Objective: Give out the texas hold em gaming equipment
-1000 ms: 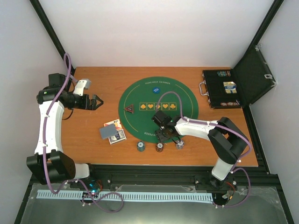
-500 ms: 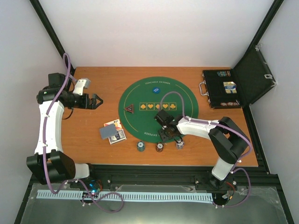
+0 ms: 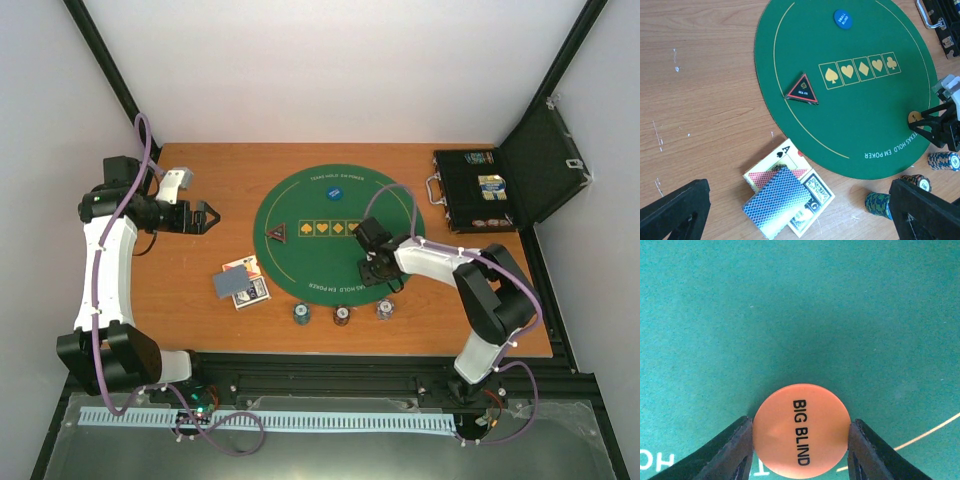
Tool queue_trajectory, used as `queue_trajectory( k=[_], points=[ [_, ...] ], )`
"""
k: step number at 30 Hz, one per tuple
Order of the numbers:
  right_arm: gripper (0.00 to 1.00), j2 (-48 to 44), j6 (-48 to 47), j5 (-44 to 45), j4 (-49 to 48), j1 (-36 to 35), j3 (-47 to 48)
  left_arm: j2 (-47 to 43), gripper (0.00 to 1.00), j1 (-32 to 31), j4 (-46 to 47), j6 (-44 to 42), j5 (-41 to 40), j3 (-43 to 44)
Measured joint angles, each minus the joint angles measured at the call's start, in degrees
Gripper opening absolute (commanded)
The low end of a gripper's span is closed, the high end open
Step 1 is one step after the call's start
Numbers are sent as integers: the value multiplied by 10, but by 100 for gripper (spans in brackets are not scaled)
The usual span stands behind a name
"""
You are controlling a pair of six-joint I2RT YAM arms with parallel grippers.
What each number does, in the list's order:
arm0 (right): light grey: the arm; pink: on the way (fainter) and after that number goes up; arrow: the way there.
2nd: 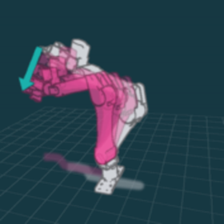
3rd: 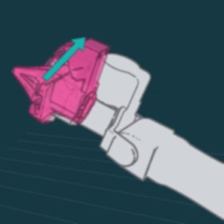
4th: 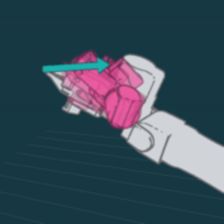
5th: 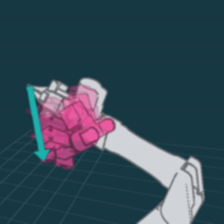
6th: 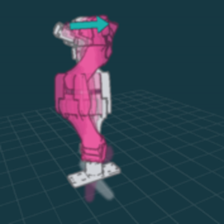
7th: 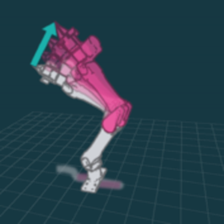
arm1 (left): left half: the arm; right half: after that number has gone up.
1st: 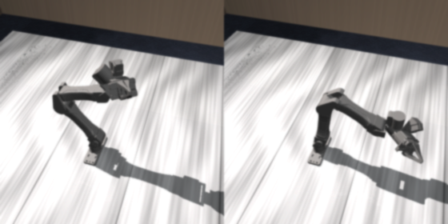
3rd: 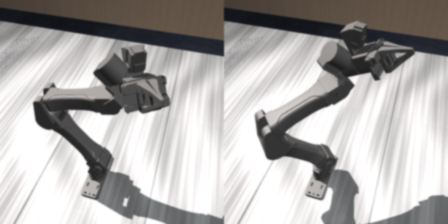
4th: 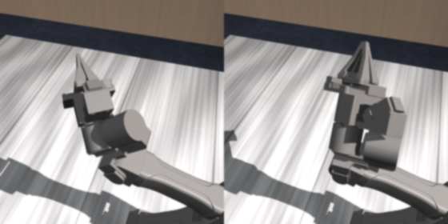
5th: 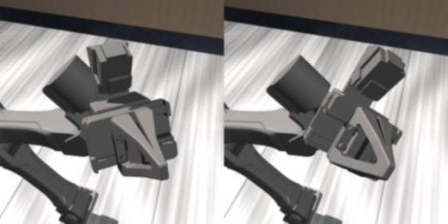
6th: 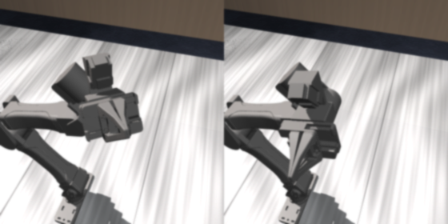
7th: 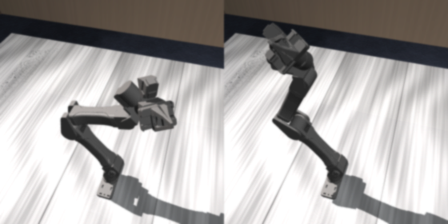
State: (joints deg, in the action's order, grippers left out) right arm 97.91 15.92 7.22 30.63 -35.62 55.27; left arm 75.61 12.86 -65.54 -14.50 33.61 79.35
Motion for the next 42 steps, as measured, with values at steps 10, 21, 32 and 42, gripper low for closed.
queue_trajectory(
  k=[10,21,32,42],
  points=[
    [52,16,0,15,12,29,24,0,100,0,0,0,0,5],
    [79,-9,4,60,75,9,73,0,100,0,-4,12,-33,23],
    [91,-79,60,38,113,-213,138,-9,100,0,-5,13,-64,4],
    [90,-6,75,-6,123,-310,203,-20,100,1,-4,13,-65,-2]
  ],
)
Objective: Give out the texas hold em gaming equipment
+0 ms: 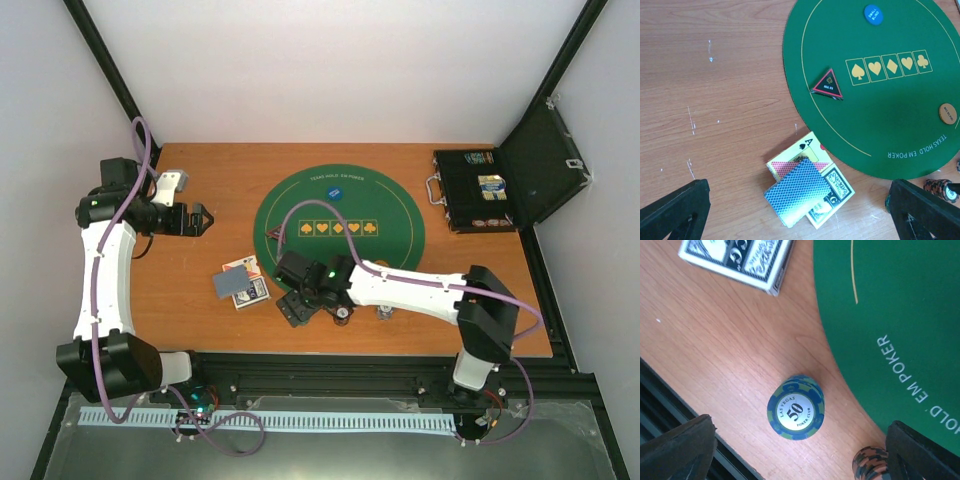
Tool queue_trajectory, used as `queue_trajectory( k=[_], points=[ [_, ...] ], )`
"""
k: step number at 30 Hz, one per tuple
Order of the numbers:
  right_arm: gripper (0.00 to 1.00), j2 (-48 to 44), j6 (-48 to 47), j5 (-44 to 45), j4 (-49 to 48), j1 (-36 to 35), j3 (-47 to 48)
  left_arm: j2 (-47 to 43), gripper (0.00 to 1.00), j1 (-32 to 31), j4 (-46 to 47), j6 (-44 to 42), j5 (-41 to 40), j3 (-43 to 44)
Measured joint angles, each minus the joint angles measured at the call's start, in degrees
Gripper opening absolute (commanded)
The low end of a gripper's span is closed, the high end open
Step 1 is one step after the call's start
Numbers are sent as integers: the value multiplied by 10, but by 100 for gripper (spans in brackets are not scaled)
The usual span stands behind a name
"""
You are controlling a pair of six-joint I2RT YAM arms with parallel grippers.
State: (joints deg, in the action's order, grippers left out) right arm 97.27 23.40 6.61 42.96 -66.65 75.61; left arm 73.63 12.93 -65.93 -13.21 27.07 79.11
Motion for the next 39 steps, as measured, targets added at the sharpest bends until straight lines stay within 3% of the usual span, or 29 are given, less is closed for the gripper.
queue_trajectory(
  k=[8,22,39],
  points=[
    [83,72,2,-6,12,-14,14,-3,100,0,0,0,-11,0],
    [66,103,2,0,12,-14,19,-13,100,0,0,-1,-14,0],
    [31,107,3,0,10,-14,20,-16,100,0,0,-1,-14,0]
  ],
)
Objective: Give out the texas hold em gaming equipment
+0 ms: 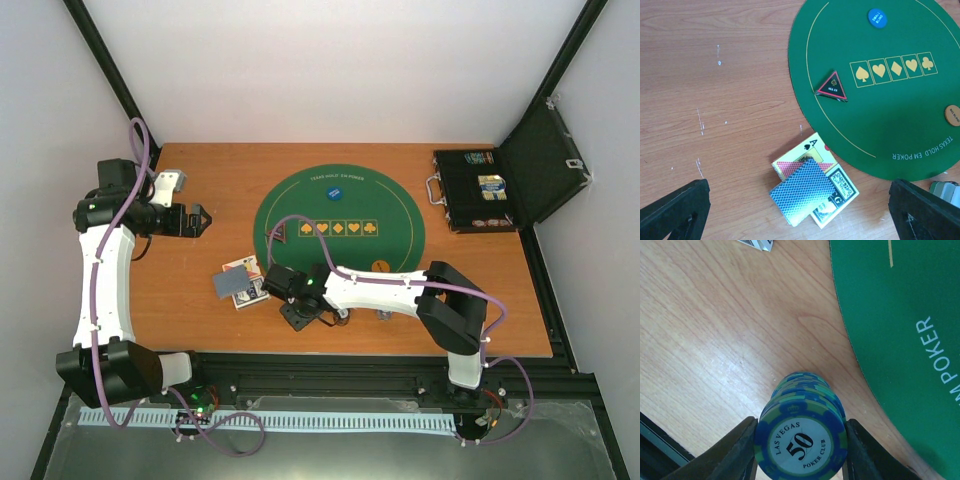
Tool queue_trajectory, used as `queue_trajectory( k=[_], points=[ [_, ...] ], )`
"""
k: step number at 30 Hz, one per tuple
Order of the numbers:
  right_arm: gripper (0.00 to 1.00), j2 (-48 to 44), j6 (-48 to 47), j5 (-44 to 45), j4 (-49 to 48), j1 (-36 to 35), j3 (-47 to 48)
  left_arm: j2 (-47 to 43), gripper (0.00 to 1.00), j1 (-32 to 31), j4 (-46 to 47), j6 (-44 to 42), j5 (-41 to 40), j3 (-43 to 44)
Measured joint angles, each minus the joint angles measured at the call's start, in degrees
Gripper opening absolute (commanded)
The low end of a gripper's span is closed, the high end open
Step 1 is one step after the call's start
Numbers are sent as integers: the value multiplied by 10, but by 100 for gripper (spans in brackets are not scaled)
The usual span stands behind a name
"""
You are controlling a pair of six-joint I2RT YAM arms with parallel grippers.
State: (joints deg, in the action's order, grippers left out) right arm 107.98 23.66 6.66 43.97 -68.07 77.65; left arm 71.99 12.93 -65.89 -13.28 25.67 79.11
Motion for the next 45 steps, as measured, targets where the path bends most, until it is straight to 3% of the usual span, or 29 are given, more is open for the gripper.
queue_trajectory(
  k=[12,21,32,45],
  points=[
    [18,0,-3,8,22,0,31,0,100,0,0,0,0,0],
    [14,9,-24,20,56,42,145,0,100,0,1,0,-2,0],
    [14,170,-67,8,59,144,289,3,100,0,1,0,-4,0],
    [16,286,-87,-23,68,175,371,10,100,0,1,0,-3,0]
  ],
)
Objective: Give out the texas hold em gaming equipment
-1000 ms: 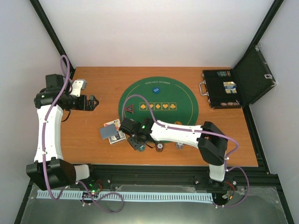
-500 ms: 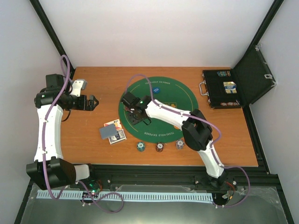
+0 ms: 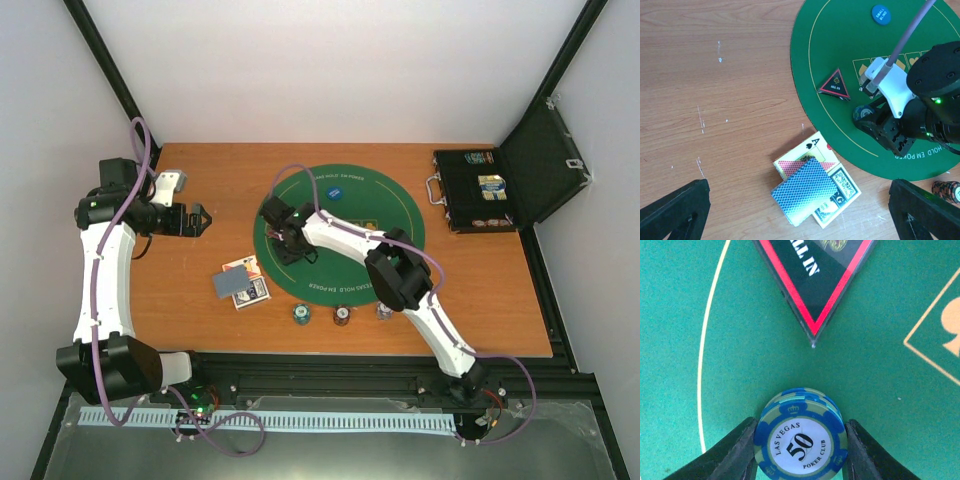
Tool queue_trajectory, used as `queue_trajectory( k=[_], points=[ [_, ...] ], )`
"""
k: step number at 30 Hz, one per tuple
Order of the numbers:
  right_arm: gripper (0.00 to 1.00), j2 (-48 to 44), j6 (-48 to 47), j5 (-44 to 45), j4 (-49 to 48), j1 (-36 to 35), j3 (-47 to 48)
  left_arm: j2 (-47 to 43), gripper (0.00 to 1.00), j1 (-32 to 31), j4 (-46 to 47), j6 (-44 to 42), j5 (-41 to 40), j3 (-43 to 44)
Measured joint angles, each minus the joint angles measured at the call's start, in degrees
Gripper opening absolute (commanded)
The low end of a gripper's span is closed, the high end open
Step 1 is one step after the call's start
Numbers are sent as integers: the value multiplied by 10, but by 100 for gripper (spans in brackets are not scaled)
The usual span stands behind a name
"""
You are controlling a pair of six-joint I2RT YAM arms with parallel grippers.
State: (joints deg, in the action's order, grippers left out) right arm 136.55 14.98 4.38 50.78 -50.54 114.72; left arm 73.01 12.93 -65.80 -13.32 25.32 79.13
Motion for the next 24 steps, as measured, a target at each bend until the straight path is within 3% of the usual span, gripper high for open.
queue_trajectory(
  k=[7,10,16,24],
  points=[
    [20,17,-2,-11,-1,7,25,1,100,0,0,0,0,0],
    [32,22,-2,-12,0,7,32,1,100,0,0,-2,0,0],
    [66,22,-2,-9,3,7,34,1,100,0,0,-4,0,0],
    [79,9,-8,12,24,10,31,1,100,0,0,-4,2,0]
  ],
)
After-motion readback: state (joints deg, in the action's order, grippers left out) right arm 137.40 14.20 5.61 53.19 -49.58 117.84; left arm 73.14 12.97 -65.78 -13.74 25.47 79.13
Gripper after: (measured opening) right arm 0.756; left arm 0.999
